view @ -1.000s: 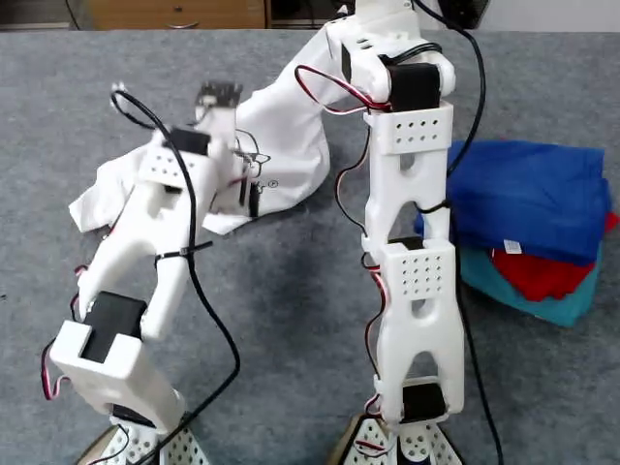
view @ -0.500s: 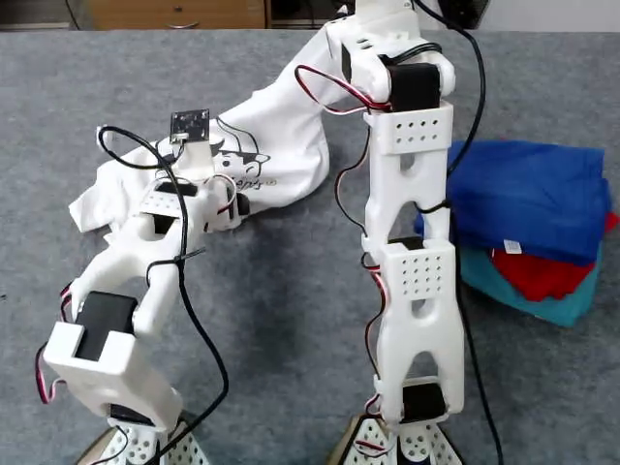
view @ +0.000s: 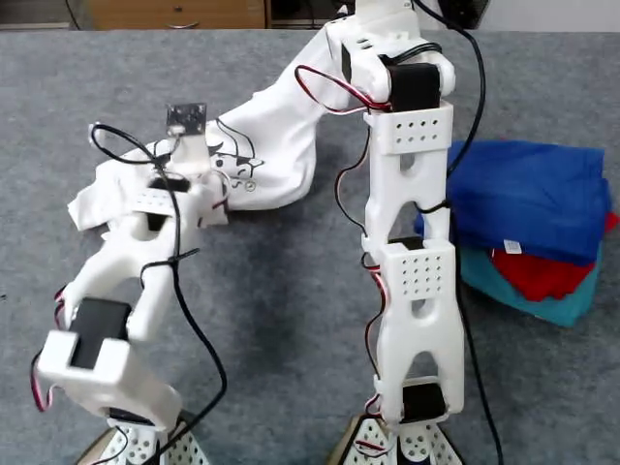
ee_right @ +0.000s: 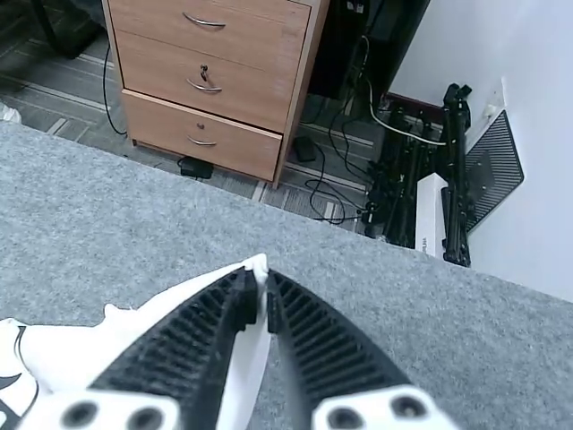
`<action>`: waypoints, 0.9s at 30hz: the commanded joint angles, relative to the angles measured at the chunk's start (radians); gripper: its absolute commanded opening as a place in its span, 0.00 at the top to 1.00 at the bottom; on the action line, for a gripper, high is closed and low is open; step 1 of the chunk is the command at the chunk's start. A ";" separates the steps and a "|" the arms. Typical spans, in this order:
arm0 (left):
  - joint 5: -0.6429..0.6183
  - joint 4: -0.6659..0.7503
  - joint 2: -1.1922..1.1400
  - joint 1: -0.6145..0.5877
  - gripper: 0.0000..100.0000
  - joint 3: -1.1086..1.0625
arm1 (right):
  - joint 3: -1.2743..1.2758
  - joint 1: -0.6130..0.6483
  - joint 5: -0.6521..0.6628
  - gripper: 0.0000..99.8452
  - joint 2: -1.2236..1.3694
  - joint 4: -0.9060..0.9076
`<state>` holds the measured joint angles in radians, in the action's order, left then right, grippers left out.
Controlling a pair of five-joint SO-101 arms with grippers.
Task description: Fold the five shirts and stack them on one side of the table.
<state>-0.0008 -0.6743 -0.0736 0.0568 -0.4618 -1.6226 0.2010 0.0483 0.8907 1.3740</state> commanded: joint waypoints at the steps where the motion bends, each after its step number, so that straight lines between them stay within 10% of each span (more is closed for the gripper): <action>1: 0.020 -0.140 0.142 -0.048 0.98 0.110 | -0.045 0.007 0.006 1.00 -0.099 0.034; 10: 0.020 -0.502 0.613 -0.103 0.98 0.276 | -0.044 0.008 0.071 1.00 -0.179 0.121; 20: 0.032 -0.904 0.631 -0.110 0.98 0.672 | -0.044 0.031 0.071 1.00 -0.308 0.255; 27: 0.184 -0.749 0.615 -0.278 0.98 0.474 | -0.044 0.025 0.071 1.00 -0.386 0.307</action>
<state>0.1297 -1.5413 0.5294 -0.1611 0.1320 -1.6241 0.2225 0.1112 0.5884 1.6763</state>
